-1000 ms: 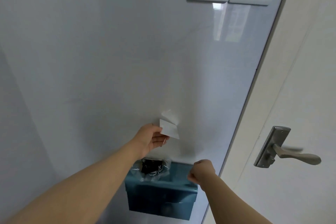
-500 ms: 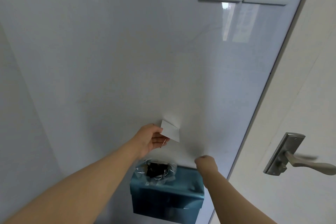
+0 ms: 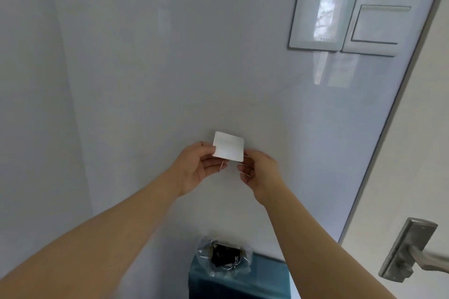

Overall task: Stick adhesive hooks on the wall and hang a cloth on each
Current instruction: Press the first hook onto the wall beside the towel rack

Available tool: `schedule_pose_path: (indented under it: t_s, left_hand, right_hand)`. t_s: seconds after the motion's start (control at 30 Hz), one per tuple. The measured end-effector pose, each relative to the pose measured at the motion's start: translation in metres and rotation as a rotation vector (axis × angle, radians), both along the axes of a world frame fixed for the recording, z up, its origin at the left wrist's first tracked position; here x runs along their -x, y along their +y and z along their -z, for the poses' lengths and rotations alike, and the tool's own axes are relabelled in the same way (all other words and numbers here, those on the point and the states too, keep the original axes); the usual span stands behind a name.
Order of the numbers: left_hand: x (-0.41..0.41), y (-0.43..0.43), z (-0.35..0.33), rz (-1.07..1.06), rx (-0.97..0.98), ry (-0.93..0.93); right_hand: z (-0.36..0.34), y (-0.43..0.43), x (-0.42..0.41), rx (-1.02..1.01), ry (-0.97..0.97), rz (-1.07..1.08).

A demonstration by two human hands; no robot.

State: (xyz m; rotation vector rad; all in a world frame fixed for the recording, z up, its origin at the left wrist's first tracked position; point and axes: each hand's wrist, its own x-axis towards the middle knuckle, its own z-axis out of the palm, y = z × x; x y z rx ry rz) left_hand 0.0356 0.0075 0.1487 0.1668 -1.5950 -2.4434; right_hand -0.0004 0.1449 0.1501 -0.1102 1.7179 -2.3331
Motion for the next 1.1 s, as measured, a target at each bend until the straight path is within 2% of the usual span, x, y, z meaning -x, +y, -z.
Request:
schedule_pose_path:
  t_s: [0.3,0.67,0.87,1.1]
  left_hand:
    - [-0.012,-0.038,-0.068,-0.125,-0.006,0.235]
    - [-0.001,-0.073,-0.139,-0.276,-0.113,0.315]
    - [-0.003,-0.086,-0.168,-0.079,-0.186,0.287]
    - [0.005,-0.105,-0.184,0.031,-0.249,0.245]
  right_hand:
    - [-0.074,-0.048,-0.001,0.070,0.173,-0.158]
    - [-0.150,-0.100,0.020,0.120,0.330,-0.266]
    - [-0.184,-0.131,0.036,-0.004,0.513,-0.379]
    - [-0.203,-0.152,0.045,0.122,0.521,-0.487]
